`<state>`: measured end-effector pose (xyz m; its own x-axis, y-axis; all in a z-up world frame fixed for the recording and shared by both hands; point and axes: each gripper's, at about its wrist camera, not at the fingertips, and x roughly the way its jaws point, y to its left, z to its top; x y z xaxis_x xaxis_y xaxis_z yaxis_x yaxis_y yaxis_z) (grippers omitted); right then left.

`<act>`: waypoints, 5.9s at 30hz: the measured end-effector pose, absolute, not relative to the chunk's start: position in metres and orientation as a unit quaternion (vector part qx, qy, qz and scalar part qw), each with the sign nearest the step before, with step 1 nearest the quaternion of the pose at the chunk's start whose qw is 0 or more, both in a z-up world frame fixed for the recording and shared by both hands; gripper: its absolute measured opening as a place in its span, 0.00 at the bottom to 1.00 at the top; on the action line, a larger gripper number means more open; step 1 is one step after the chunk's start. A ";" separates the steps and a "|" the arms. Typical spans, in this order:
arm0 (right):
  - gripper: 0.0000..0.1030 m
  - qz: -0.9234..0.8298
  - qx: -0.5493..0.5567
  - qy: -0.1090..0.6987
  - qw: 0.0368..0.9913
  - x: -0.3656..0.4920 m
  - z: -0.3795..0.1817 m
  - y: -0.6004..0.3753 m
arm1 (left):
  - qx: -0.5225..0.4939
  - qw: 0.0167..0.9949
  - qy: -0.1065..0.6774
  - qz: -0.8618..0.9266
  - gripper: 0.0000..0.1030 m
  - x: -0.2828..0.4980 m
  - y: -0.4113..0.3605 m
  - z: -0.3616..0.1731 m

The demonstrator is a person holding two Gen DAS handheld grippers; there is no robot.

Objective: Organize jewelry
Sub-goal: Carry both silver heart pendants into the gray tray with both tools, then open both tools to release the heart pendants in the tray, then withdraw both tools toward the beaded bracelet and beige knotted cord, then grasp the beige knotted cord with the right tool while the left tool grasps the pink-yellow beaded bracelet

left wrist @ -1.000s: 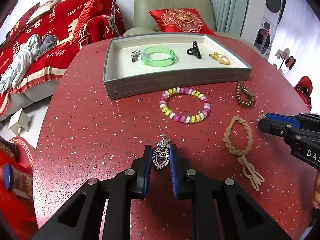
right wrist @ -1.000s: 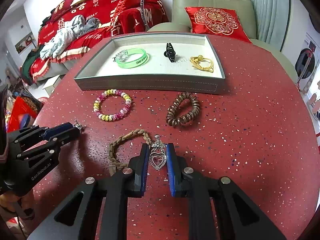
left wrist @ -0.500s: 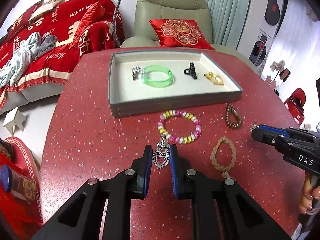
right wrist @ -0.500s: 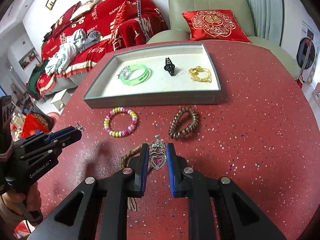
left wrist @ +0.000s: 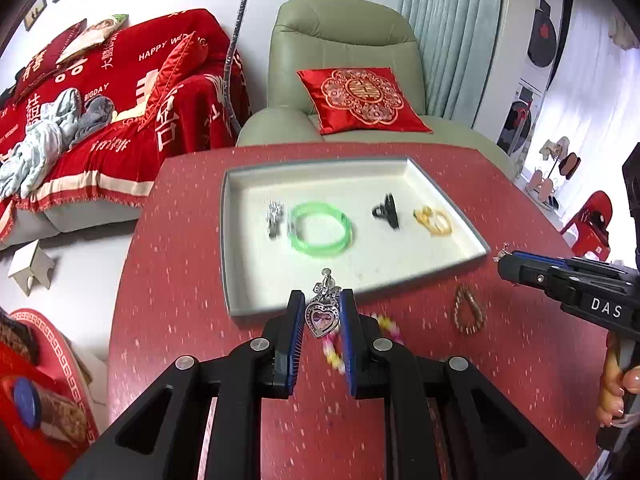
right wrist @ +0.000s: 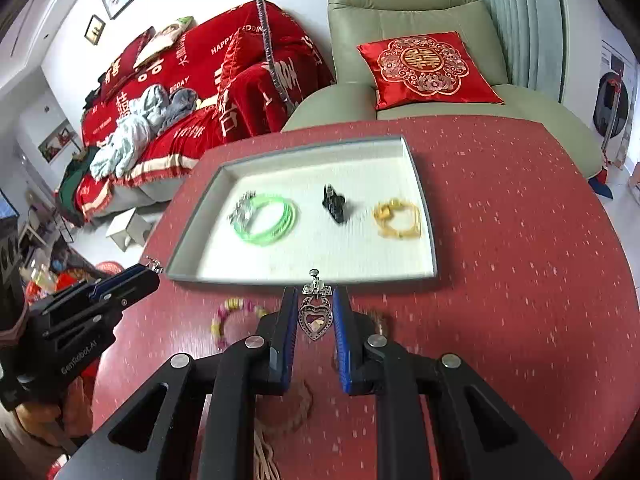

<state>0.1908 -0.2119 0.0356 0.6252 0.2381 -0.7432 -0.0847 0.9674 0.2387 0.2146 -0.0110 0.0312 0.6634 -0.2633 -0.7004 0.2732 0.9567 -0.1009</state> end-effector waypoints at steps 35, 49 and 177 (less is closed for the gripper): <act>0.19 0.050 0.090 0.493 0.864 0.321 -0.042 -0.202 | 0.064 0.888 0.446 -0.094 0.34 0.323 -0.042 -0.032; 0.39 0.050 0.084 0.486 0.869 0.318 -0.041 -0.200 | 0.065 0.890 0.446 -0.076 0.34 0.322 -0.042 -0.039; 0.09 0.097 0.089 0.447 0.885 0.116 0.002 -0.192 | 0.012 0.897 0.409 -0.168 0.27 0.203 -0.028 0.001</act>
<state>0.1164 -0.1923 0.0016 0.5809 0.2518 -0.7740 -0.0919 0.9652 0.2450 0.2026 -0.0282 0.0014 0.6083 -0.2912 -0.7383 0.3115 0.9432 -0.1153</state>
